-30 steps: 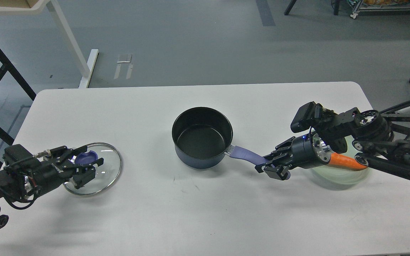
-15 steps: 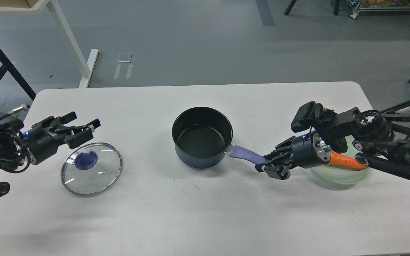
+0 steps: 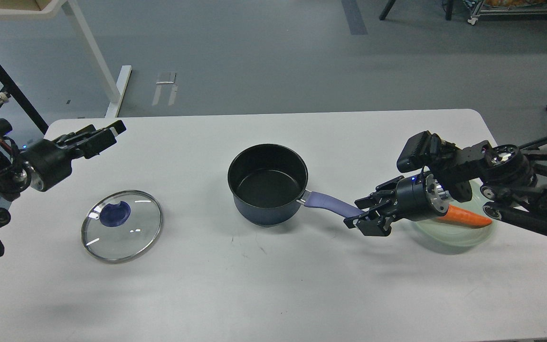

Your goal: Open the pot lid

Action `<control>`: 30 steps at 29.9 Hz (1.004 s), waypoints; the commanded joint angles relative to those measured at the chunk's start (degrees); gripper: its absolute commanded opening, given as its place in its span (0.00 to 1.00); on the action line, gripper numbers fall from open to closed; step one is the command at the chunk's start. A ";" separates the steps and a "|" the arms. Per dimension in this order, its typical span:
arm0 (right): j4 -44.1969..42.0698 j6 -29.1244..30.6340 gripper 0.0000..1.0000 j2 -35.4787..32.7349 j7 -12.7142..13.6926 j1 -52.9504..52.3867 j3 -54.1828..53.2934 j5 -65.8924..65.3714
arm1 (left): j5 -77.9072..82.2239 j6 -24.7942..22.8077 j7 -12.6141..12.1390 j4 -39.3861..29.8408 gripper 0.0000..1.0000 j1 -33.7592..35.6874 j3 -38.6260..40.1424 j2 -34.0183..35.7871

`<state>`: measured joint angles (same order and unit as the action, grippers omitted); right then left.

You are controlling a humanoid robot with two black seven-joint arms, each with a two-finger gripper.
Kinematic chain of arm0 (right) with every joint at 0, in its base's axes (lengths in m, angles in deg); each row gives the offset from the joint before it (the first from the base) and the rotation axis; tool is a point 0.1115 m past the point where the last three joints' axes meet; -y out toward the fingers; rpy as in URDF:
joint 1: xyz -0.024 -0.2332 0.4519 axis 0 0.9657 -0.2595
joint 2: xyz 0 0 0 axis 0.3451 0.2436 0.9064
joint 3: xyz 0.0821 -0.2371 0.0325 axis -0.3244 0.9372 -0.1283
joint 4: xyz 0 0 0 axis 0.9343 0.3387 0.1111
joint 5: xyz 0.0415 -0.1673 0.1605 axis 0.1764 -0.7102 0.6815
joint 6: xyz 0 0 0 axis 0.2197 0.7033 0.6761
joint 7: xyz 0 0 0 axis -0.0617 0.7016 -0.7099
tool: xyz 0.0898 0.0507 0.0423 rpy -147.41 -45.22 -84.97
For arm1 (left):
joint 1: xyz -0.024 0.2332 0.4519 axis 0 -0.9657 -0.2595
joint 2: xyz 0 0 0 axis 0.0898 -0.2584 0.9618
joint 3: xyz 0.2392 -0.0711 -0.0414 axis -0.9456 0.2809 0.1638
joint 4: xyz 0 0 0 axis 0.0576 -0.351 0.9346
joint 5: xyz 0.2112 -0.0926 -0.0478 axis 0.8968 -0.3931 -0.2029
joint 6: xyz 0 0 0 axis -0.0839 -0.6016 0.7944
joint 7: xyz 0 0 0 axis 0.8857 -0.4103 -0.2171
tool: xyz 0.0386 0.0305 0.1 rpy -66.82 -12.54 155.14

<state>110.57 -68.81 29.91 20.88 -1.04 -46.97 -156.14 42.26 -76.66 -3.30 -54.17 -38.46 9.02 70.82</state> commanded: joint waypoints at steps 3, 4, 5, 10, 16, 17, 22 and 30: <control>4.14 -0.07 0.97 -7.58 0.01 -2.97 -1.58 7.36 | -18.71 -7.93 0.01 0.01 0.99 0.55 0.85 -0.06; 4.58 -0.16 0.97 -8.90 0.01 -2.97 -2.63 9.46 | -22.85 -10.04 0.01 0.01 0.99 0.55 1.11 -0.06; 4.76 -0.25 0.97 -10.48 0.01 -2.80 -4.30 12.53 | -27.59 -12.32 0.01 0.01 0.99 0.55 1.38 0.03; 4.15 -3.75 0.99 -15.50 0.01 0.44 -10.20 39.38 | -44.93 -17.09 0.01 0.09 0.99 0.46 3.83 -0.49; 2.92 -8.42 0.99 -15.77 0.01 4.32 -10.73 75.98 | -49.00 -17.09 0.01 0.44 0.99 0.38 6.73 -4.35; 1.78 -8.86 0.99 -15.42 0.01 4.85 -10.73 79.76 | -49.08 -17.09 0.01 0.62 0.99 0.29 7.17 -5.15; -1.48 -8.34 1.00 -13.40 0.01 9.84 -11.69 95.33 | -51.45 -17.44 0.01 3.69 0.99 -0.50 8.76 -11.03; -4.72 -3.34 1.00 -4.71 0.01 24.52 -22.66 99.92 | -62.53 -24.81 -3.10 8.61 0.99 -6.21 16.30 -18.85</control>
<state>107.85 -75.48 21.48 20.90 18.38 -64.90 -56.68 -18.79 -98.24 -3.91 -47.60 -42.34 21.20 54.99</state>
